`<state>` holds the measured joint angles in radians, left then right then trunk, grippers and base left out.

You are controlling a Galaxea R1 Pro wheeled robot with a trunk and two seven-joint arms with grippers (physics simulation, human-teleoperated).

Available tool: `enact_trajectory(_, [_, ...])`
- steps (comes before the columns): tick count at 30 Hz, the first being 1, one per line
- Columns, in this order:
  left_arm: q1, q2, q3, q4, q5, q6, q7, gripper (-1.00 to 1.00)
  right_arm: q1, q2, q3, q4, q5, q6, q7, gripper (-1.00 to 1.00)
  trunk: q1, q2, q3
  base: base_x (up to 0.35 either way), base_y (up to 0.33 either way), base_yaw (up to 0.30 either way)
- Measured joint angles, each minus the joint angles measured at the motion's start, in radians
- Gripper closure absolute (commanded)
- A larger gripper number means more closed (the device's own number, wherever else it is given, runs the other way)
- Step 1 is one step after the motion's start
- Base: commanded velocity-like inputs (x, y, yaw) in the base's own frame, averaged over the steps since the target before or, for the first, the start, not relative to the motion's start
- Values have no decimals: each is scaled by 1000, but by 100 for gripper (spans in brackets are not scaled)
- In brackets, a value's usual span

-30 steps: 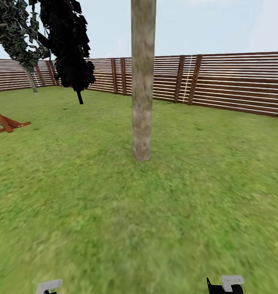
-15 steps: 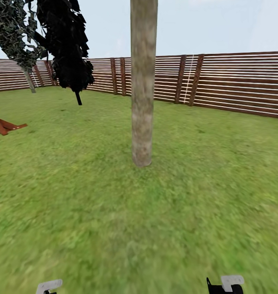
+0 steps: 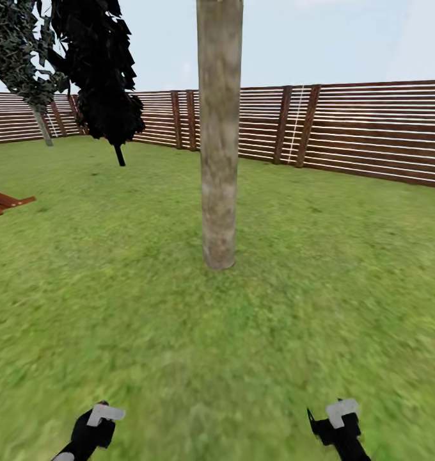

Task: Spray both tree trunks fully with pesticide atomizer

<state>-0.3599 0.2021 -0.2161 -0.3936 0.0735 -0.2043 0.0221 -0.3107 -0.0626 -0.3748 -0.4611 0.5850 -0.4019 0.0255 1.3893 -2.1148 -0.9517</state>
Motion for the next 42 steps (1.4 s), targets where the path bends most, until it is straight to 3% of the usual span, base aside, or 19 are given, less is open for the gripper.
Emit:
enact_trajectory(3, [-25, 8, -6, -14, -68, 5, -113, 100, -30, 1, 152, -39, 0, 1, 2, -100, 0, 0, 0, 2, -1, 0])
enact_trajectory(4, [-58, 12, -5, -16, -107, 20, -217, 100, -46, 2, 233, -44, -1, 2, 2, -100, 0, 0, 0, 0, 0, 0])
enact_trajectory(5, [-82, 15, -5, -16, -136, 34, -284, 100, -59, 3, 279, -46, -1, 3, 4, -100, 0, 0, 0, 0, 0, 0])
enact_trajectory(6, [-113, 16, -5, -15, -189, 65, -380, 100, -78, 9, 337, -48, 6, 2, 25, -100, 0, 0, 0, 0, 0, 0])
enact_trajectory(7, [-129, 16, -5, -15, -229, 86, -436, 100, -89, 17, 367, -49, 9, 1, 60, -100, 0, 0, 0, 0, 0, 0])
enact_trajectory(8, [-151, 15, -3, -21, -300, 123, -520, 100, -109, 34, 409, -51, 8, 1, 180, -100, 0, 0, 0, 0, 0, 0])
enact_trajectory(9, [-160, 13, -2, -22, -334, 134, -555, 100, -121, 40, 421, -53, 5, 3, 257, -100, 0, 0, 0, 0, 0, 0])
enact_trajectory(10, [-176, 10, -2, -24, -368, 142, -601, 100, -141, 48, 431, -54, 3, 5, 372, -100, 0, 0, 0, 0, 0, 0])
enact_trajectory(13, [-215, 7, -5, -25, -433, 151, -756, 100, -192, 76, 444, -60, -1, 8, 582, -100, 0, 0, 0, 0, 0, 0])
enact_trajectory(16, [-247, 8, -5, -25, -501, 154, -859, 100, -213, 92, 445, -87, 0, 22, 692, -100, 0, 0, 0, 0, 0, 0])
enact_trajectory(17, [-252, 6, -5, -25, -547, 154, -878, 100, -217, 95, 445, -103, 0, 40, 730, -100, 0, 0, 0, 0, 0, 0])
enact_trajectory(19, [-254, 2, -5, -25, -594, 154, -903, 100, -219, 96, 445, -112, 0, 53, 749, -100, 0, 0, 0, 0, 0, 0])
enact_trajectory(22, [-255, -3, -4, -30, -612, 155, -951, 100, -220, 97, 448, -120, 0, 57, 754, -100, 0, 0, 0, 0, 0, 0])
enact_trajectory(24, [-255, -20, -4, -37, -628, 155, -963, 100, -220, 97, 448, -121, 0, 57, 755, -100, 0, 0, 0, 0, 0, 0])
enact_trajectory(25, [-255, -27, -4, -38, -641, 155, -965, 100, -220, 97, 448, -122, -1, 57, 755, 100, 0, 0, 0, 0, 0, 0])
enact_trajectory(31, [-257, -89, -4, -40, -727, 183, -967, 100, -220, 127, 448, -148, 5, 57, 897, 100, 0, 0, 0, 0, 0, 0])
enact_trajectory(34, [-257, -113, -3, -40, -751, 190, -966, 100, -220, 131, 448, -164, 5, 57, 915, 100, 0, 0, 0, 0, 0, 0])
enact_trajectory(40, [-258, -162, -3, -63, -759, 191, -967, 100, -220, 134, 450, -166, 4, 57, 920, 100, 0, 0, 0, 0, 0, 0])
enact_trajectory(42, [-258, -171, -3, -90, -780, 192, -968, 100, -220, 134, 479, -166, 4, 57, 920, 100, 0, 0, 0, 0, 0, 0])
